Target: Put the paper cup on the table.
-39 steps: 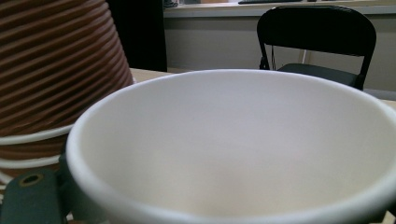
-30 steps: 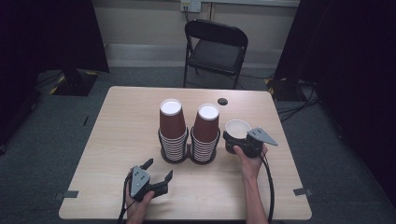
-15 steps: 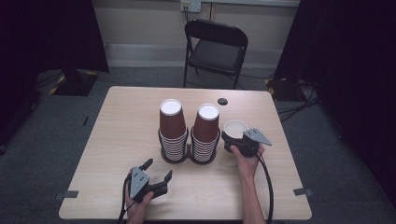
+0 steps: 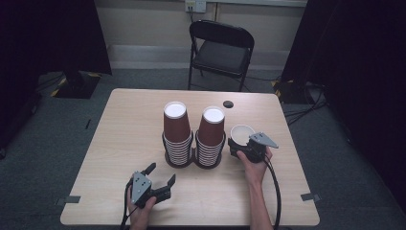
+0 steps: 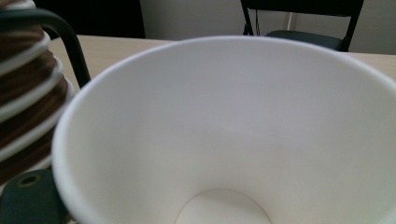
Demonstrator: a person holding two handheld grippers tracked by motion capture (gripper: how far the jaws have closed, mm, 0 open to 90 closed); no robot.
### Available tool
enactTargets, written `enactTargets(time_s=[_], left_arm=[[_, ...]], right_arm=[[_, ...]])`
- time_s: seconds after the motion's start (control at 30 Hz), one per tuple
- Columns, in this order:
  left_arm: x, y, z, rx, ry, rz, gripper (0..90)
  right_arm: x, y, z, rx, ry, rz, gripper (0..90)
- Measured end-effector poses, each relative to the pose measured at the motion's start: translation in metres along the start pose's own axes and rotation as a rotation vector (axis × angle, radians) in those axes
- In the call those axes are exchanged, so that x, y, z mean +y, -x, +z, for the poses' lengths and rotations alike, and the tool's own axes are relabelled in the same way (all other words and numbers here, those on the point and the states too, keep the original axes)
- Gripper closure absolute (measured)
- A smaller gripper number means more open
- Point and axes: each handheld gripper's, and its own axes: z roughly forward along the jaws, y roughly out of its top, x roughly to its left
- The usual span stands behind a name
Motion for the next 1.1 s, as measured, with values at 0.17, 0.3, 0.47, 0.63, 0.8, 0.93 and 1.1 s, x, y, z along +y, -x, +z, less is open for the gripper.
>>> enactTargets(time_s=[0.17,0.3,0.47,0.63,0.8,0.93,1.1], left_arm=[[0.000,0.000,0.000,0.000,0.002,0.000,17.1],[0.000,-0.001,0.000,-0.004,0.002,-0.003,17.1],[0.000,0.000,-0.001,-0.001,0.007,0.001,17.1],[0.000,0.005,0.000,0.014,0.009,0.044,17.1],[-0.001,0.001,-0.001,0.002,0.013,0.015,17.1],[0.000,0.002,-0.001,0.004,0.009,0.020,17.1],[0.000,0.001,-0.001,0.002,0.010,0.013,17.1]], right_arm=[[-0.004,0.002,0.003,-0.008,-0.042,0.012,11.1],[-0.003,0.003,0.002,-0.010,-0.059,0.021,11.2],[-0.006,0.004,0.001,-0.015,-0.102,0.011,12.3],[-0.006,0.004,0.002,-0.005,-0.136,0.008,12.7],[-0.009,0.005,0.002,-0.005,-0.182,0.010,12.7],[-0.010,0.002,0.002,-0.009,-0.200,-0.002,12.7],[-0.011,0.001,-0.001,-0.018,-0.214,-0.003,12.7]])
